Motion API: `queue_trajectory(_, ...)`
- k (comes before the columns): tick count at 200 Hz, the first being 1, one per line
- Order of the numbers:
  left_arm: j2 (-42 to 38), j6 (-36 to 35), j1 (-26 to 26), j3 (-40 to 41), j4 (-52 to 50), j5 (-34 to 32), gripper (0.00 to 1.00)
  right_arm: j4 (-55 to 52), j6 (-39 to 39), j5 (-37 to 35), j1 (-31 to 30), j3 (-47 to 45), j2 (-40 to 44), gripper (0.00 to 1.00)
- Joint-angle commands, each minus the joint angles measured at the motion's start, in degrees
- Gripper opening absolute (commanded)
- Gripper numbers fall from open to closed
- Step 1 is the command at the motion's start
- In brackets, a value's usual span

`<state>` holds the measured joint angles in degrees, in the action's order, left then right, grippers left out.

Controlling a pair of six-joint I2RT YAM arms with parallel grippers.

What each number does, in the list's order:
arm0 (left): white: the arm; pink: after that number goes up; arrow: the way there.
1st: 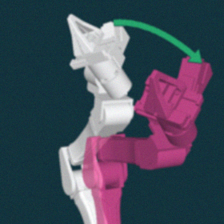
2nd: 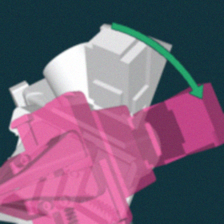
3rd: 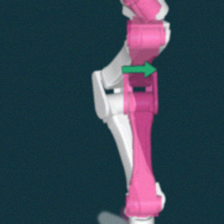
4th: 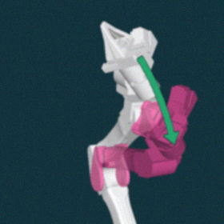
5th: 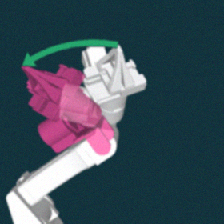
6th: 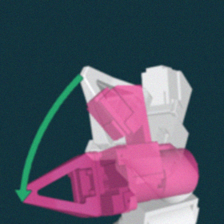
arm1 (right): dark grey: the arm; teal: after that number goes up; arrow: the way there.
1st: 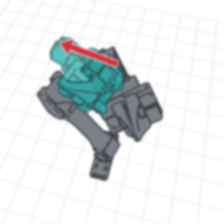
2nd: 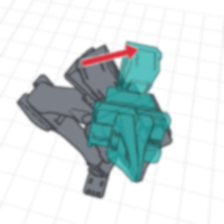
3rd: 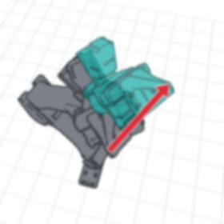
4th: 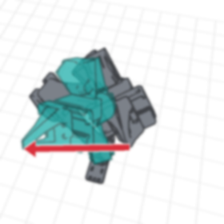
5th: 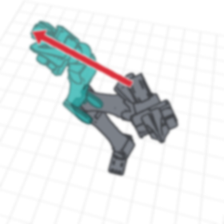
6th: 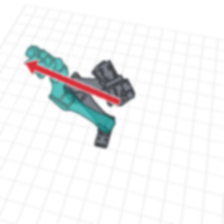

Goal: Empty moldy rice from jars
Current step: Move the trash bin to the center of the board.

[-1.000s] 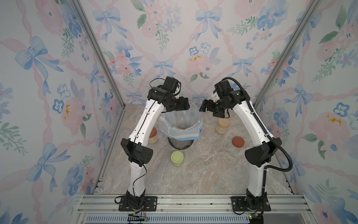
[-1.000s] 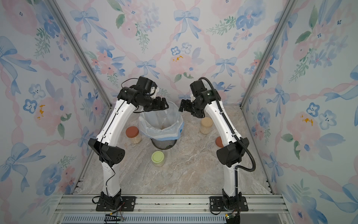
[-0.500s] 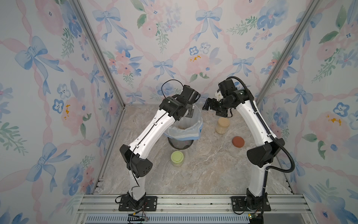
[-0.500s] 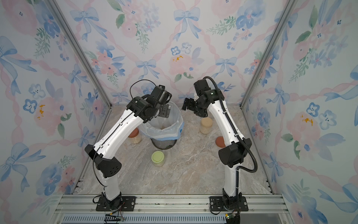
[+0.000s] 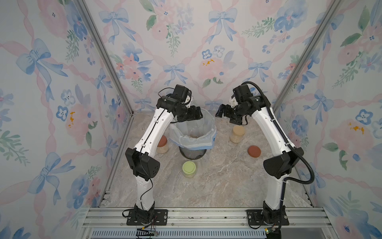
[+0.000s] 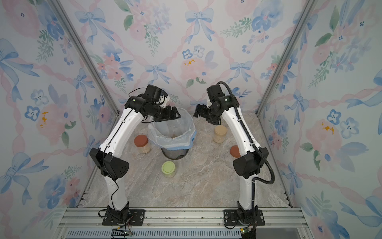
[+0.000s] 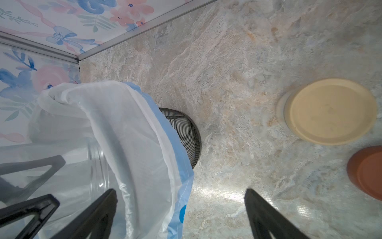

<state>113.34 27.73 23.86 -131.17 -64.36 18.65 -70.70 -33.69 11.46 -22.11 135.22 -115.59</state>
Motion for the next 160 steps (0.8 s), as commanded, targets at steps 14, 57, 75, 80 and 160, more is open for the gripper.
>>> queue_trajectory(14, -2.3, 1.5, 0.9, -1.0, 1.9, 8.7, 0.0, 0.8, -0.8, 0.8, 0.1, 0.5, 0.5, 0.97)
queue_trajectory(57, -3.0, -2.4, 2.0, -1.9, 1.4, -1.3, 0.0, 1.1, -1.2, 0.8, 0.1, 0.7, 0.1, 0.97)
queue_trajectory(75, -3.9, -6.5, 10.4, -6.6, -1.8, -35.0, 0.0, 1.1, -1.2, 0.8, 0.1, 0.7, -0.1, 0.97)
queue_trajectory(80, -5.2, -8.1, 14.9, -4.8, -1.0, -46.2, 0.0, 1.1, -1.2, 0.8, 0.1, 0.7, -0.2, 0.97)
queue_trajectory(160, -12.3, -7.3, 15.9, 8.6, 9.8, -46.7, 0.0, 1.3, -1.6, 1.7, 0.1, 1.4, -0.6, 0.97)
